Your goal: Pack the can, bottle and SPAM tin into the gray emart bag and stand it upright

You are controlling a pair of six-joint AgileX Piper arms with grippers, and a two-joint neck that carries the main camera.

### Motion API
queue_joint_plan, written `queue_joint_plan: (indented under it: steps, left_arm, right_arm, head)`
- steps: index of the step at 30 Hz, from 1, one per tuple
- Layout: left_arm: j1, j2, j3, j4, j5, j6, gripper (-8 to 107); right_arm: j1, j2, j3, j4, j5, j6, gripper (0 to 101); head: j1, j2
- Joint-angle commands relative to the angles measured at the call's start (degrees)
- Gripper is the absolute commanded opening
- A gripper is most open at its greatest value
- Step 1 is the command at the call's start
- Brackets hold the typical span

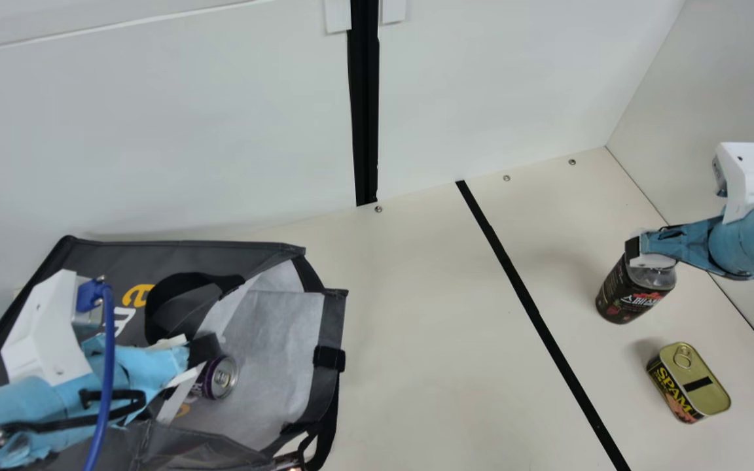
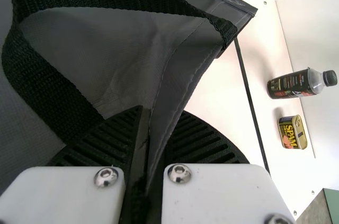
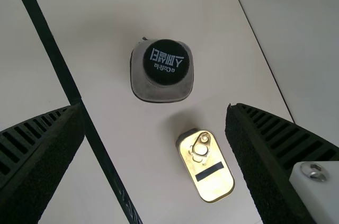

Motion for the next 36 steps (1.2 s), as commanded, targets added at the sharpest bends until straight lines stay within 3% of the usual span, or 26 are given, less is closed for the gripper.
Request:
queue_joint_plan:
  steps: [1,22,36]
  left_arm:
    - [0.0,0.0,0.0,0.0,0.0,0.0,-8]
    - [0.0,0.0,0.0,0.0,0.0,0.0,-8]
    - [0.0,0.0,0.0,0.0,0.0,0.0,-8]
  right_arm:
    - [-0.03,0.71,0.15,0.05,-0.41,0.07,95]
    - [0.09,10.03,-2.44,0.63,-3.37,0.66,95]
    - [0.45,13.13,-3.97,1.89,-3.08,-0.21,2]
  head:
    - [-1.3,-0.05]
    - [-1.3,-0.05]
    - [-1.3,-0.05]
